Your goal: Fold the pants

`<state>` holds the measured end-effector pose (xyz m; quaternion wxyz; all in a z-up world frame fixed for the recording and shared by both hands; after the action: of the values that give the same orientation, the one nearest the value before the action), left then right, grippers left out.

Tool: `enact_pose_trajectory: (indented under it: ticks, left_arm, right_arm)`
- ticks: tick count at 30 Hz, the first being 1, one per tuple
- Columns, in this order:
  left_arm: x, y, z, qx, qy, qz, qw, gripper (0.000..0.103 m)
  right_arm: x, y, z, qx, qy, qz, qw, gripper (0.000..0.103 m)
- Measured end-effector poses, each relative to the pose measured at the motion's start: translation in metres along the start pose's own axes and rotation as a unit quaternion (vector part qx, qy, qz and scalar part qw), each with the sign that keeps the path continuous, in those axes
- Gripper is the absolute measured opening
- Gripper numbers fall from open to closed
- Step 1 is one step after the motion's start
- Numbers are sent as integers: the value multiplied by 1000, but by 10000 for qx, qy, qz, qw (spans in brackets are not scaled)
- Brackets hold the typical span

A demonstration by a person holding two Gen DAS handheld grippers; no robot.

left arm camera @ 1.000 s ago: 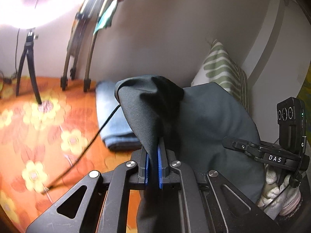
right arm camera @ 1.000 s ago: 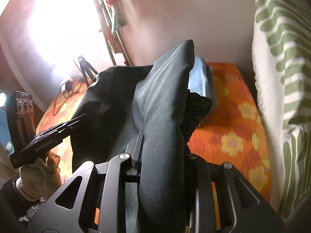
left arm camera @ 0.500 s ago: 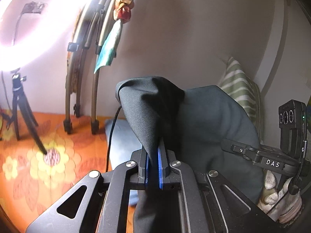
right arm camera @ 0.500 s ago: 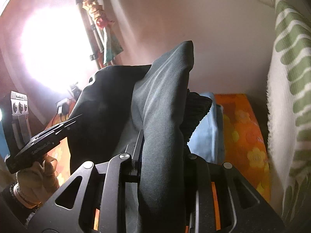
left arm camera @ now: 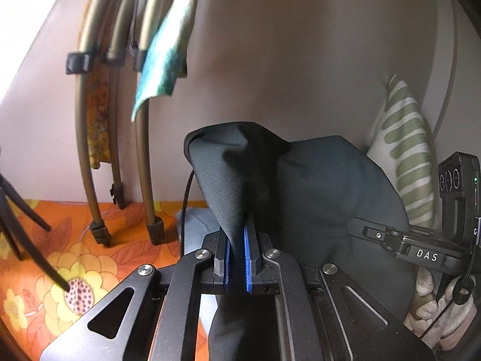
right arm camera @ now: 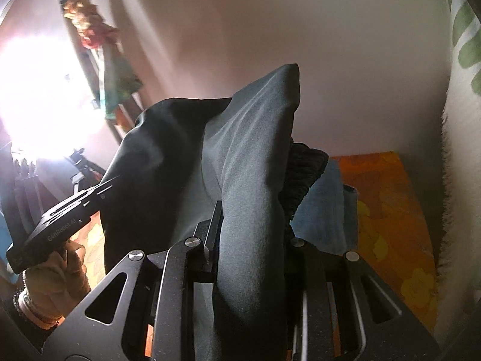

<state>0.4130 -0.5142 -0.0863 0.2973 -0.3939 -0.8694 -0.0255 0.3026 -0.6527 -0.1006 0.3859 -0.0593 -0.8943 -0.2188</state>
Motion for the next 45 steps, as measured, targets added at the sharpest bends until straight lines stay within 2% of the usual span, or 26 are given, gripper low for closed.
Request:
enact_pose_trajectory:
  ticks: [7,11,14,16,21,26,34,36,41,45]
  left_arm:
    - [-31,-4,15,-70,231,-138,9996,6]
    - [-35,-12,20,-242,317,-277,9988,10]
    - [-34,-12,15,-308,305,-461,9980,17]
    - [-29,-11,13,-329,272,-460,9980,20]
    - [-13,-11,10,-306,193,-497,9981,21]
    - [11,-14,15,-289,173,-397,9986,21]
    - [52,-12,23,-185,146,-204,9995,22]
    - [68,-13,27,-168,119,-162,9997,31]
    - [106,-19,39,-128,107,1,9999,32]
    - [130,-24,50,-107,85,100,9999,43]
  right_arm:
    - [-33,-19,1,108,237,217,9994,26]
    - [-44,-24,1,214,364,482,9979,32]
    - [-44,-29,1,257,314,769,9962,43]
    - [-40,-31,-1,230,231,915,9953,45]
    - [-8,-36,-3,199,-79,1070,9940,47]
    - [16,-32,5,359,-127,1127,9929,47]
    - [52,-15,37,395,-198,1182,9920,47]
    - [62,-9,45,377,-233,1214,9916,48]
    - [93,10,68,328,-387,1221,9912,57]
    - [114,25,88,267,-467,1221,9911,61]
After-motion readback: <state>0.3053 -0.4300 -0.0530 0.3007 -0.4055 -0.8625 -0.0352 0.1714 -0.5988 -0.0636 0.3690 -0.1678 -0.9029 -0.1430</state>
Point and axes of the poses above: each gripper's, at about its wrist camera, not at the fingertips, and x roughly against the way its jaws point, y to its left, z to its underside, the point moved 2 cm from there along -x, roughly the way its jaws point, and after that the axes turned 5 degrees about -x, right-handed, at the moved point
